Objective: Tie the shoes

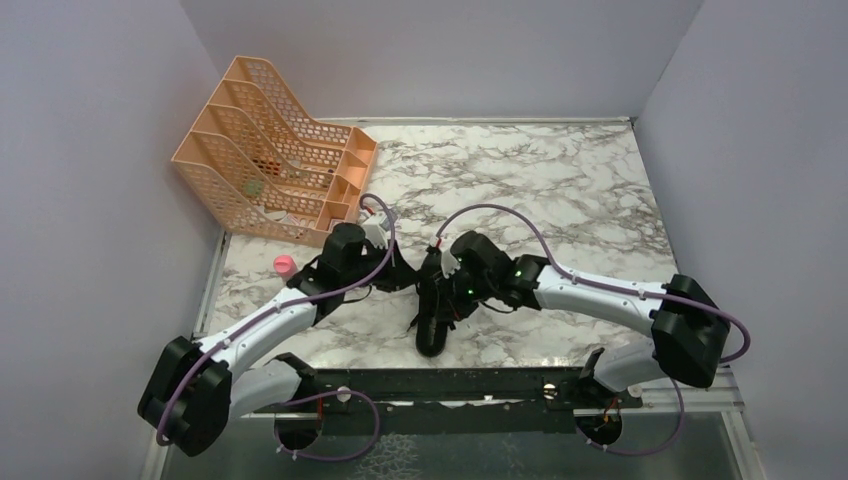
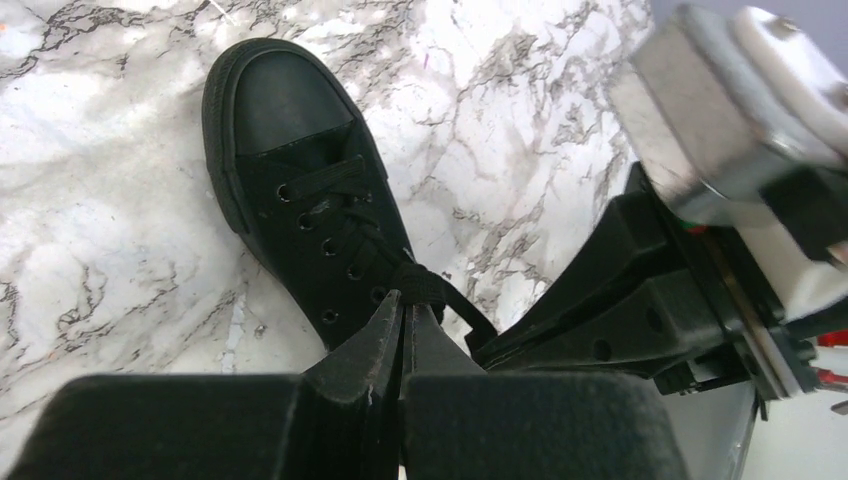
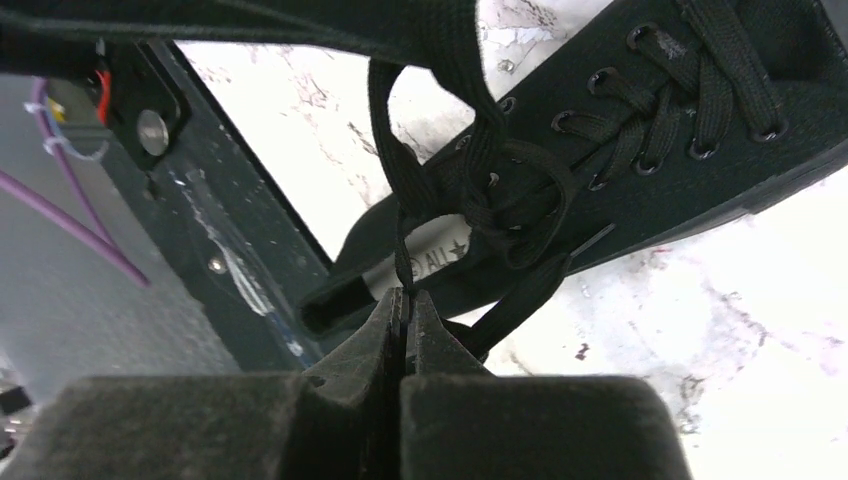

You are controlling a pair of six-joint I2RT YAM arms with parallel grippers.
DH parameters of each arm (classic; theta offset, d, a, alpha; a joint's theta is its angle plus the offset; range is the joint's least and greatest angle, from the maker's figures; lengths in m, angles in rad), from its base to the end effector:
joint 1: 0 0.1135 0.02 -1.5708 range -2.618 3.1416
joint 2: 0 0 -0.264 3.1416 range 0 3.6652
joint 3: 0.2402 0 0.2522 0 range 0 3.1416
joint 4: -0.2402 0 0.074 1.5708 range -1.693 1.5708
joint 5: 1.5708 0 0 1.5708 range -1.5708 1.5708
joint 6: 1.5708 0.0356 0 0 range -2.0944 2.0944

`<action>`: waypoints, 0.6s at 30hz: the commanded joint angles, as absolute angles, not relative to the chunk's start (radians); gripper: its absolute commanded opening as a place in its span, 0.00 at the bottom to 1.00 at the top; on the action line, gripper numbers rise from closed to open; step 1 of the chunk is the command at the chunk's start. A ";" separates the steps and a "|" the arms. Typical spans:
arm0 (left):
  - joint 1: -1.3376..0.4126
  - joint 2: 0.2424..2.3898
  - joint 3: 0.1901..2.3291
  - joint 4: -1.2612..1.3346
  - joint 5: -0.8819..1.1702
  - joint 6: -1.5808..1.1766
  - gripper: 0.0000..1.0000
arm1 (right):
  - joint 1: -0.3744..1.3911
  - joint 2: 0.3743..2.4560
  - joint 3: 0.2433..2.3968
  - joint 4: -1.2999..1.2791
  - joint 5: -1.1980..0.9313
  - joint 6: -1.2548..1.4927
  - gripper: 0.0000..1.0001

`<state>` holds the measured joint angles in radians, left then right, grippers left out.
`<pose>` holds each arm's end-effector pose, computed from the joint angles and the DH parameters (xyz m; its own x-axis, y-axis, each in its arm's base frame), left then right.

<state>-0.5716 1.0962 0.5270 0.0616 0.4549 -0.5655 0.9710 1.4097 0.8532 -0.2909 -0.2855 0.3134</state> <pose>0.1855 -0.1379 0.2153 -0.7786 -0.0715 -0.6234 0.4639 0.6034 -0.6486 0.1548 0.2442 0.2146 -0.6791 -0.4690 -0.5646 -0.7231 0.5596 0.4049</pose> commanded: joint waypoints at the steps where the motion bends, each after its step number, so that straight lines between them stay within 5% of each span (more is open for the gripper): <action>1: -0.583 1.035 0.509 0.051 0.422 -0.614 0.00 | 0.968 1.455 0.913 -0.416 -0.299 0.483 0.00; 18: -0.612 1.068 0.550 -0.217 0.406 -0.619 0.00 | 0.948 1.413 0.913 -0.380 -0.164 0.670 0.01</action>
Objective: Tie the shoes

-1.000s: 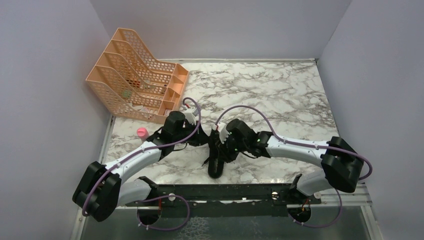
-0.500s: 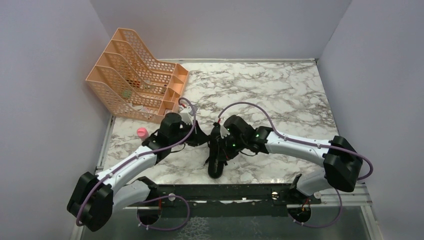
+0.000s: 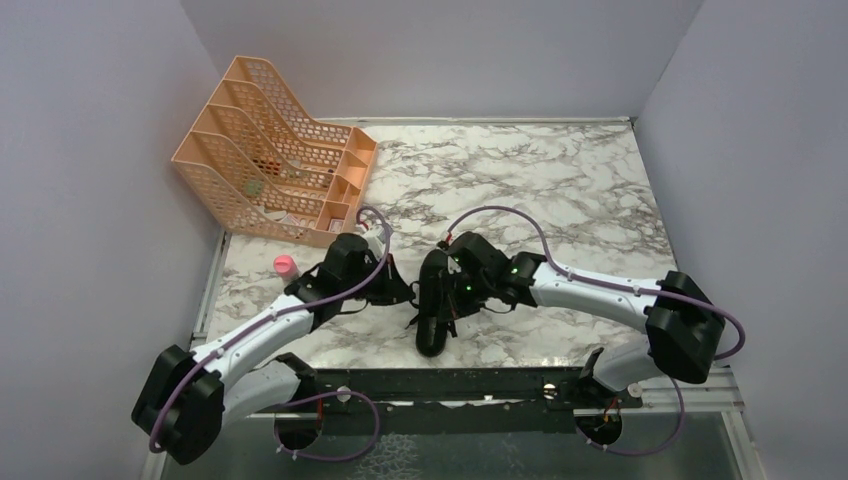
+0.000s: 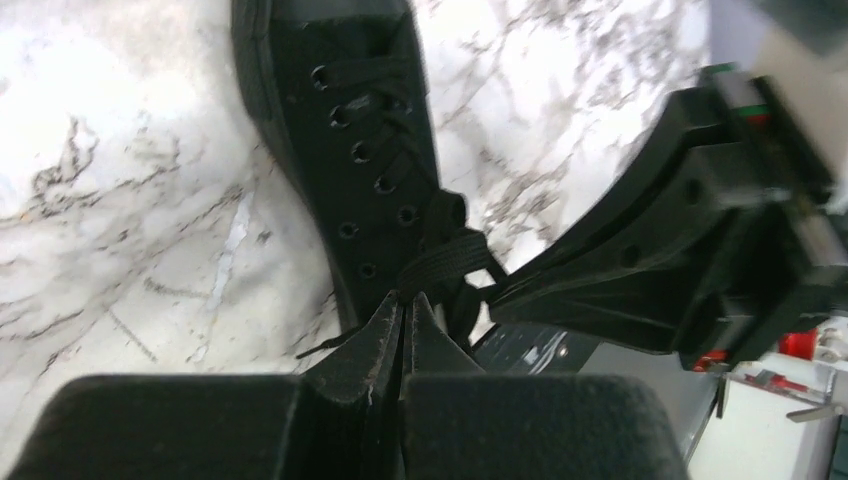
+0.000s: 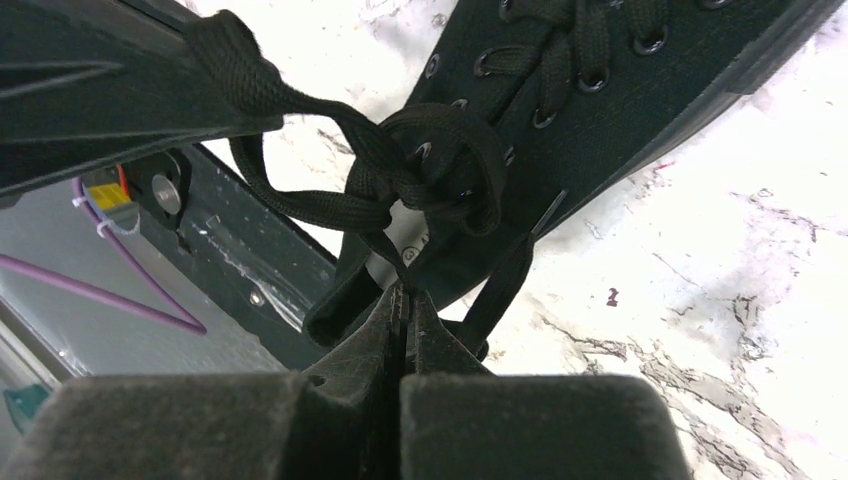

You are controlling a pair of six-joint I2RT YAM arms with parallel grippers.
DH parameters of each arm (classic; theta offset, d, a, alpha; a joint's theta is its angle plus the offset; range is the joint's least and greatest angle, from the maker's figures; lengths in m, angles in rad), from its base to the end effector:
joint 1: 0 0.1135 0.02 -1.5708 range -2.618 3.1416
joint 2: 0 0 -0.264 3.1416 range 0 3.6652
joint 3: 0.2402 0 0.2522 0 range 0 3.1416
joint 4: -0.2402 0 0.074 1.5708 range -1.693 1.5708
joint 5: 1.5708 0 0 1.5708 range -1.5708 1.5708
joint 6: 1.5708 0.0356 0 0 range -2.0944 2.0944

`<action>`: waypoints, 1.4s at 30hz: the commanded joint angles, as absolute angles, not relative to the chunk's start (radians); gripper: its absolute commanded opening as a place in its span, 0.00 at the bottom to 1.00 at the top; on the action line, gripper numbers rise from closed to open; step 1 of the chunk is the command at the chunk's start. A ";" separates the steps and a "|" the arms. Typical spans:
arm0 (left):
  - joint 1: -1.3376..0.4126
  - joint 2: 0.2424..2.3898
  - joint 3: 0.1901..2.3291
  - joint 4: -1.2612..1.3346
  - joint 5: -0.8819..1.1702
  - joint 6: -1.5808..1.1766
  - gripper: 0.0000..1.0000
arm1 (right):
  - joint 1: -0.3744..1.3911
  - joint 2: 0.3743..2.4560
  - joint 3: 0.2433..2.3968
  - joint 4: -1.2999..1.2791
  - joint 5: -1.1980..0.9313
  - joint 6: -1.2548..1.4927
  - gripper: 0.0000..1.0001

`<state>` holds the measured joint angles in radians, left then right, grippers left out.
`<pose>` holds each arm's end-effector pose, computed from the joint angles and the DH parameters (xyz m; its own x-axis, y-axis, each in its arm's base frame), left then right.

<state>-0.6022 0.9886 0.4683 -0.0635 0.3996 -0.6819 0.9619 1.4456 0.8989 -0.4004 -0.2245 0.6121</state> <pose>0.1622 -0.1283 0.2054 -0.8502 -0.1202 -0.5126 0.3265 0.6434 -0.6924 0.1599 0.2432 0.2111 -0.8822 -0.2858 -0.3742 -0.4486 0.7517 0.4835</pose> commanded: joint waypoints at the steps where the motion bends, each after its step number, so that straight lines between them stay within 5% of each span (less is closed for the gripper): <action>1: -0.616 1.089 0.573 -0.268 0.395 -0.601 0.00 | 0.945 1.405 0.912 -0.374 -0.159 0.679 0.01; 11: -0.629 1.116 0.609 -0.414 0.415 -0.592 0.01 | 0.937 1.382 0.860 -0.312 -0.156 0.678 0.02; 17: -0.633 1.013 0.713 -0.558 0.361 -0.542 0.51 | 0.937 1.399 0.878 -0.328 -0.188 0.635 0.02; 19: -0.618 0.988 0.770 -0.620 0.344 -0.510 0.56 | 0.937 1.397 0.876 -0.330 -0.199 0.623 0.02; 22: -0.613 0.997 0.828 -0.607 0.322 -0.509 0.56 | 0.936 1.396 0.879 -0.330 -0.215 0.602 0.02; 27: -0.590 1.112 0.888 -0.525 0.362 -0.478 0.34 | 0.936 1.386 0.863 -0.314 -0.230 0.590 0.02; 32: -0.591 1.174 0.860 -0.374 0.430 -0.428 0.45 | 0.935 1.375 0.854 -0.319 -0.240 0.582 0.02; 37: -0.583 1.404 0.917 -0.318 0.607 -0.282 0.31 | 0.936 1.350 0.832 -0.312 -0.235 0.576 0.02; 42: -0.578 1.503 0.942 -0.322 0.705 -0.200 0.35 | 0.936 1.350 0.821 -0.306 -0.238 0.577 0.02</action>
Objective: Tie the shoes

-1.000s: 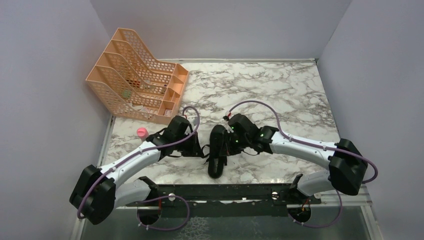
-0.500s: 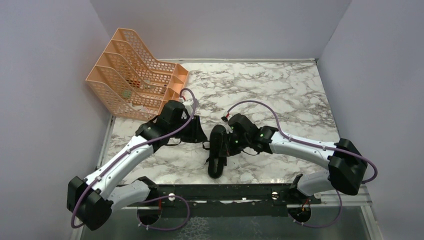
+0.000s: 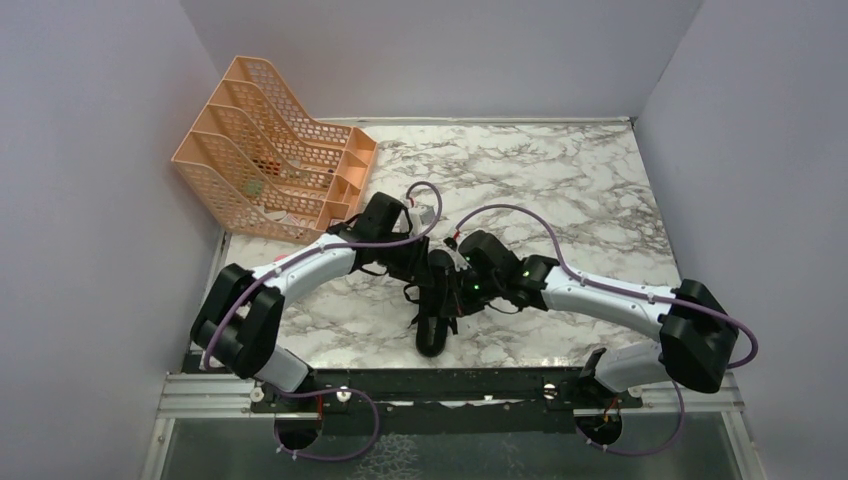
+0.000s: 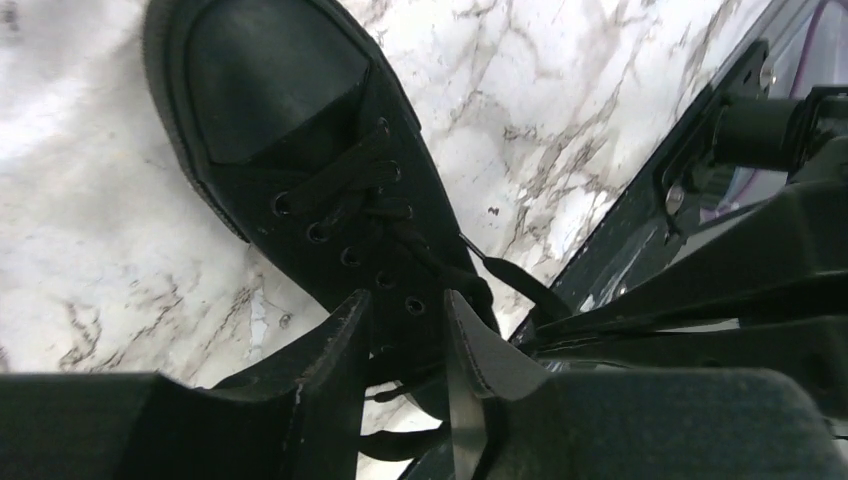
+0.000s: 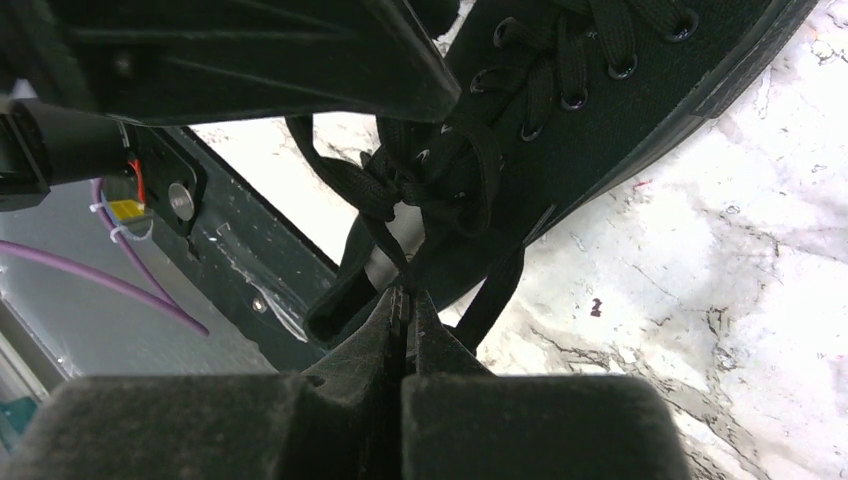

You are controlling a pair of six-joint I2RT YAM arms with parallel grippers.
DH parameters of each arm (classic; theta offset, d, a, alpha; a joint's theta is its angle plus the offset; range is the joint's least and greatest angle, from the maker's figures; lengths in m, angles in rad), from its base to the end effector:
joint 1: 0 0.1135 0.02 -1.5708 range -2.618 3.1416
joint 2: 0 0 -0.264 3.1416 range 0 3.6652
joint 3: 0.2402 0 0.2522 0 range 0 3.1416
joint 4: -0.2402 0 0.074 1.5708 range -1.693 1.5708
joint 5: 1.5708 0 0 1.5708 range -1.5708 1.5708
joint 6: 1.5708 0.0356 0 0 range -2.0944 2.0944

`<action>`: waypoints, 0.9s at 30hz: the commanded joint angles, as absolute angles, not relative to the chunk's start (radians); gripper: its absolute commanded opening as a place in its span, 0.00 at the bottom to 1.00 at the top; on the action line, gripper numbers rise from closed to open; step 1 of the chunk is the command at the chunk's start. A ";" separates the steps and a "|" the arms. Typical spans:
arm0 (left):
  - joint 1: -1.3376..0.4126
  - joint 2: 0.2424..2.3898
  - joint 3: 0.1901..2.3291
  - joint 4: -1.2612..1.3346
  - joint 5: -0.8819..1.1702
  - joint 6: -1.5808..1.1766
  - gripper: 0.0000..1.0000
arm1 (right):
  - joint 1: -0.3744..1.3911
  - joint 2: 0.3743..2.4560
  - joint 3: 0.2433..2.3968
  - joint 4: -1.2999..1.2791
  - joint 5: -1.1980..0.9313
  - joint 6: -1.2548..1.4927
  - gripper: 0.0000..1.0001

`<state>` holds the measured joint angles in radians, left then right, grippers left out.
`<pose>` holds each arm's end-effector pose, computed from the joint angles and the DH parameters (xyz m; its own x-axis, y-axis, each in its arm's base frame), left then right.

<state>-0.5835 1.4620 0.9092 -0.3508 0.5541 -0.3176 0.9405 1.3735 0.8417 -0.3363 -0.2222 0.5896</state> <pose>0.2366 -0.1786 0.2165 -0.8540 0.2456 -0.4588 0.4985 0.6389 -0.5859 0.1587 0.2309 0.2169 -0.8586 -0.2567 -0.4437 -0.4746 0.7250 0.4991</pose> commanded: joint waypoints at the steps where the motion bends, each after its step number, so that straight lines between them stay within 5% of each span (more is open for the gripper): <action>1: -0.578 1.508 0.939 -0.323 0.725 -0.192 0.35 | 0.935 1.349 0.819 -0.303 -0.235 0.577 0.02; 12: -0.581 1.485 0.870 -0.308 0.783 -0.211 0.33 | 0.936 1.360 0.830 -0.285 -0.236 0.584 0.02; 22: -0.581 1.465 0.861 -0.285 0.724 -0.227 0.07 | 0.934 1.358 0.819 -0.274 -0.230 0.619 0.02; 27: -0.581 1.378 0.779 -0.166 0.729 -0.304 0.04 | 0.881 1.381 0.813 -0.241 -0.294 0.659 0.02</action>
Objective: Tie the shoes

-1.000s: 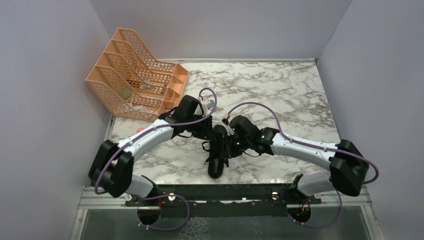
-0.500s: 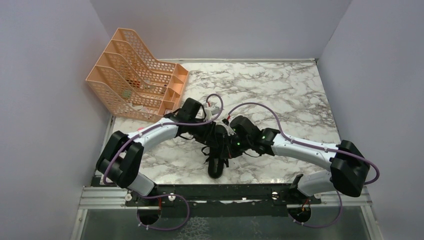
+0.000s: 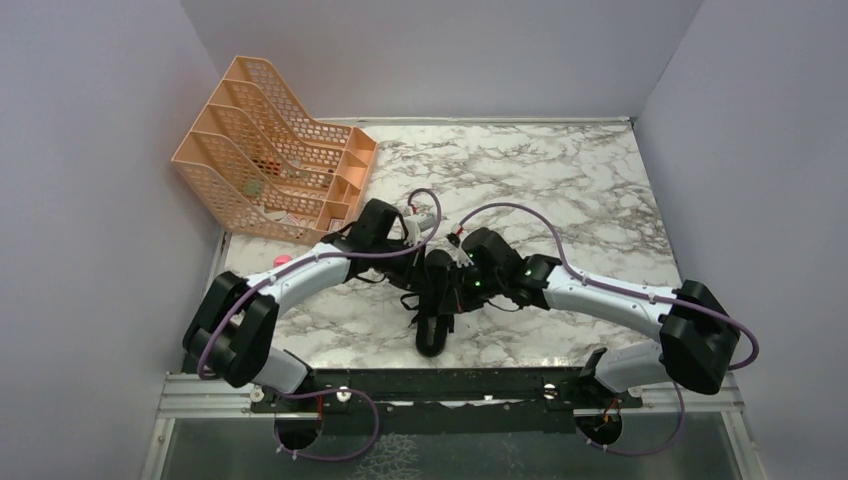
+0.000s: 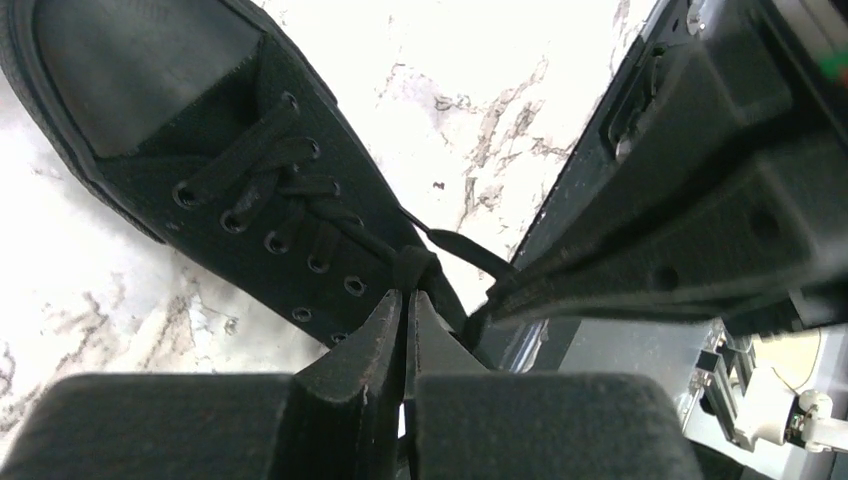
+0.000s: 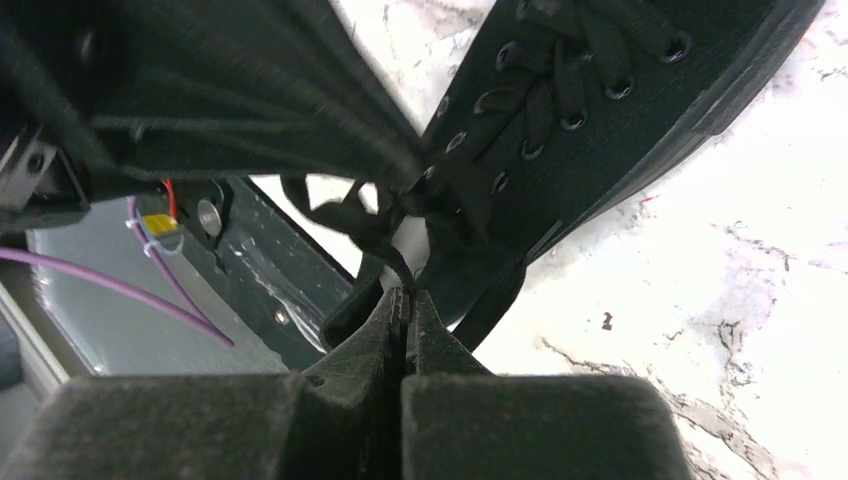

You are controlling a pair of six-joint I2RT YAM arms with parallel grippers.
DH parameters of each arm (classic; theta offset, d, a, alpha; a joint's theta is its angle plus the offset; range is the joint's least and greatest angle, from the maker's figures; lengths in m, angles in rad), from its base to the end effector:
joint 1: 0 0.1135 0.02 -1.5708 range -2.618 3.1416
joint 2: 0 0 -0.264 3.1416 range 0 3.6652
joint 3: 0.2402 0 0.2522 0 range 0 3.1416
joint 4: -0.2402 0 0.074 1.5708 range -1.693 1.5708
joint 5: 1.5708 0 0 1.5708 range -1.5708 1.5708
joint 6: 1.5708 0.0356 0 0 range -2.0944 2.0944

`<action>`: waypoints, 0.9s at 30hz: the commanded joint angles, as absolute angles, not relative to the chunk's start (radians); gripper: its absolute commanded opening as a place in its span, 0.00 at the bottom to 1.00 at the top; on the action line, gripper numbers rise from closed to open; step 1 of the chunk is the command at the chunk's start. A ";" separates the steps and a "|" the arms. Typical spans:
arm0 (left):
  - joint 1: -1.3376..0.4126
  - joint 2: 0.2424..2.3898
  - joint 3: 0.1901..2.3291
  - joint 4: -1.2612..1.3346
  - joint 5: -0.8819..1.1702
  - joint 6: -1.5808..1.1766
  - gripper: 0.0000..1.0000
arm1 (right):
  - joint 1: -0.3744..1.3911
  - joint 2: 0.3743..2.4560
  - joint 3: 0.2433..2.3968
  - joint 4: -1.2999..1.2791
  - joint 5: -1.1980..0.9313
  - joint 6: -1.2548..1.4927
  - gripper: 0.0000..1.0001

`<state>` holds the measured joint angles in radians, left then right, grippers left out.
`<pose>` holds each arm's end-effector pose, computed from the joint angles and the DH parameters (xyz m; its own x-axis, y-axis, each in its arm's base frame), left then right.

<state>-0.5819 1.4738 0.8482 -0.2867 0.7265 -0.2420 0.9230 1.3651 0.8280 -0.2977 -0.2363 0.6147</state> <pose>0.2290 -0.1790 0.2019 -0.8213 0.3259 -0.4682 0.5702 0.4935 -0.6567 0.1624 0.2284 0.2177 -0.8672 -0.2168 -0.4484 -0.4529 0.7177 0.5289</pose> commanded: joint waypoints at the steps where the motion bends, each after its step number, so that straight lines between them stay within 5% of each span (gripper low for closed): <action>1: -0.581 1.363 0.756 -0.137 0.739 -0.327 0.03 | 0.870 1.389 0.814 -0.234 -0.305 0.674 0.02; 17: -0.602 1.269 0.645 -0.015 0.693 -0.452 0.04 | 0.818 1.487 0.848 -0.169 -0.453 0.735 0.01; 27: -0.652 1.263 0.665 -0.031 0.642 -0.443 0.06 | 0.817 1.460 0.831 -0.104 -0.370 0.814 0.01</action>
